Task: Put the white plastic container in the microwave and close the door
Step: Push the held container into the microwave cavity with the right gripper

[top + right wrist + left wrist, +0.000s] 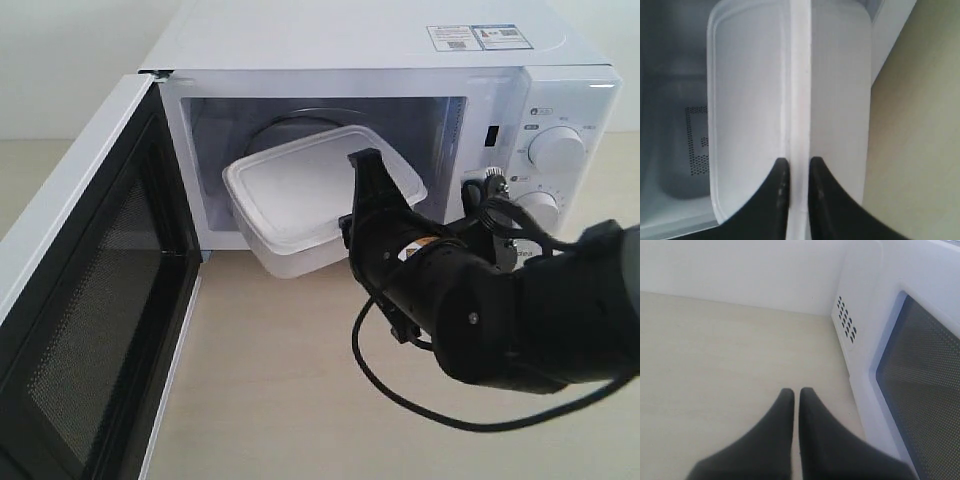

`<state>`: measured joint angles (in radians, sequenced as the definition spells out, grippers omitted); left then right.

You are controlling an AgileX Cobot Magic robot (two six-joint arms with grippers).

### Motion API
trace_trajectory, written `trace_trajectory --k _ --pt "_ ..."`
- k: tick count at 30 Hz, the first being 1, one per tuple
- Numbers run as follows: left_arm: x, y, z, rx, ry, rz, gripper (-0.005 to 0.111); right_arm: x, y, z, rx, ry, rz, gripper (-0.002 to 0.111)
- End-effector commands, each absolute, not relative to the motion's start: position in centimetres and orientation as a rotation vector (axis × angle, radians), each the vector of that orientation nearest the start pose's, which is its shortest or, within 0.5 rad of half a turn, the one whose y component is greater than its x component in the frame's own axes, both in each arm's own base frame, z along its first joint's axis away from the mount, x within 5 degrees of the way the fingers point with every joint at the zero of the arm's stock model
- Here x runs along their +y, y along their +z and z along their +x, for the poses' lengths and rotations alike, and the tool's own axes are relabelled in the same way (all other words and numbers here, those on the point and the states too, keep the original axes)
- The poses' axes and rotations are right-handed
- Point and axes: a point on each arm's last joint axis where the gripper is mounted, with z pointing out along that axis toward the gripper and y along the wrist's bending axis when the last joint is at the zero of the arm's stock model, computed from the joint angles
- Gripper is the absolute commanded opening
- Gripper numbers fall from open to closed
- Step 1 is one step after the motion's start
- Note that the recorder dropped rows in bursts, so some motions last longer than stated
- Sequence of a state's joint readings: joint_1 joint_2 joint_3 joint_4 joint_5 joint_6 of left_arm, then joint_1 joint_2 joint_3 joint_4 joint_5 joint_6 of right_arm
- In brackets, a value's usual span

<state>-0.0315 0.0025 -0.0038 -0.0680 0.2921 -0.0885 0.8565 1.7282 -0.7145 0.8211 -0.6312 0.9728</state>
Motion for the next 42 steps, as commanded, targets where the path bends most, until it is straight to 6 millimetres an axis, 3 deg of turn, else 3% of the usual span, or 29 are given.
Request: trace_trajectory --k 1,12,21,28,30,34,42 --pt "-0.4 18.7 5.4 1.774 -0.157 -0.099 0.004 22.4 17.3 26.2 1.829 1.14 1.121 0.0" --pt "-0.4 18.7 5.4 1.774 -0.157 -0.099 0.004 22.9 16.3 29.2 1.826 1.108 1.114 0.0" --pt "-0.4 18.7 5.4 1.774 -0.157 -0.099 0.004 22.4 17.7 32.1 1.78 1.102 1.066 0.0" --pt "-0.4 18.7 5.4 1.774 -0.157 -0.099 0.004 22.4 17.7 32.5 1.817 1.094 1.069 0.0" --pt "-0.4 18.7 5.4 1.774 -0.157 -0.099 0.004 22.4 17.3 32.6 1.826 1.083 1.069 0.008" --pt "-0.4 18.7 5.4 1.774 -0.157 -0.099 0.004 22.7 15.7 32.6 1.871 1.077 1.093 0.034" --pt "-0.4 18.7 5.4 1.774 -0.157 -0.099 0.004 23.1 16.0 32.8 1.862 1.096 0.959 0.036"
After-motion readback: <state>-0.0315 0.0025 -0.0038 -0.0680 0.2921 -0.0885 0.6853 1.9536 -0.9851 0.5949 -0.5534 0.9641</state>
